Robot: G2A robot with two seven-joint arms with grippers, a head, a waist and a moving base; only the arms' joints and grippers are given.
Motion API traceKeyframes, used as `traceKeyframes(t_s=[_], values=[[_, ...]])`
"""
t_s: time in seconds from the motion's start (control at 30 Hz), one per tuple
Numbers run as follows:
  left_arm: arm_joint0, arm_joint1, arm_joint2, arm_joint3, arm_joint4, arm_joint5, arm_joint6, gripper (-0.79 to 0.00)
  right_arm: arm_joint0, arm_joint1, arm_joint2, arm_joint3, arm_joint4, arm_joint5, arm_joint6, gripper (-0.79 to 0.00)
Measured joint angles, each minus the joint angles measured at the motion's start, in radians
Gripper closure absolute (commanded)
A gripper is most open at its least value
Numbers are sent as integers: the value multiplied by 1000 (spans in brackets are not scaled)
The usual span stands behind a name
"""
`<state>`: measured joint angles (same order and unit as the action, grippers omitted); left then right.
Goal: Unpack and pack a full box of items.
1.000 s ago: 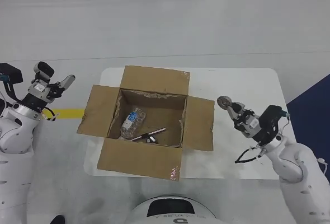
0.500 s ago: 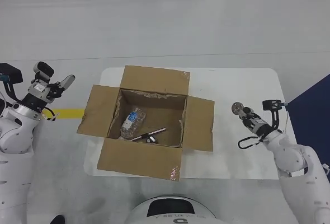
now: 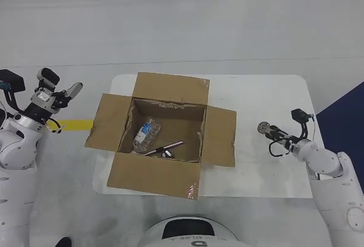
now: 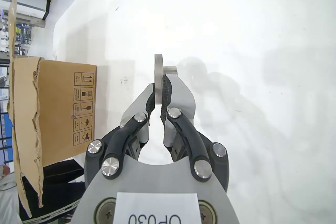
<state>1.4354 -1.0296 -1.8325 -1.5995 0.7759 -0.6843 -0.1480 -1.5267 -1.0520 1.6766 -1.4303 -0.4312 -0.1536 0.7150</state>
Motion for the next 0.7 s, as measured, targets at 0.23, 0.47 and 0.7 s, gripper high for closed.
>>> traceKeyframes(t_s=[0.23, 0.47, 0.7], values=[[0, 0, 0, 0, 0, 0, 0, -785, -16, 1, 11, 10, 13, 59, -8, 0], [0, 0, 0, 0, 0, 0, 0, -785, -1, 2, 7, 49, 28, 86, -6, -157], [0, 0, 0, 0, 0, 0, 0, -785, -6, 3, 9, 46, 35, 87, -21, -785]])
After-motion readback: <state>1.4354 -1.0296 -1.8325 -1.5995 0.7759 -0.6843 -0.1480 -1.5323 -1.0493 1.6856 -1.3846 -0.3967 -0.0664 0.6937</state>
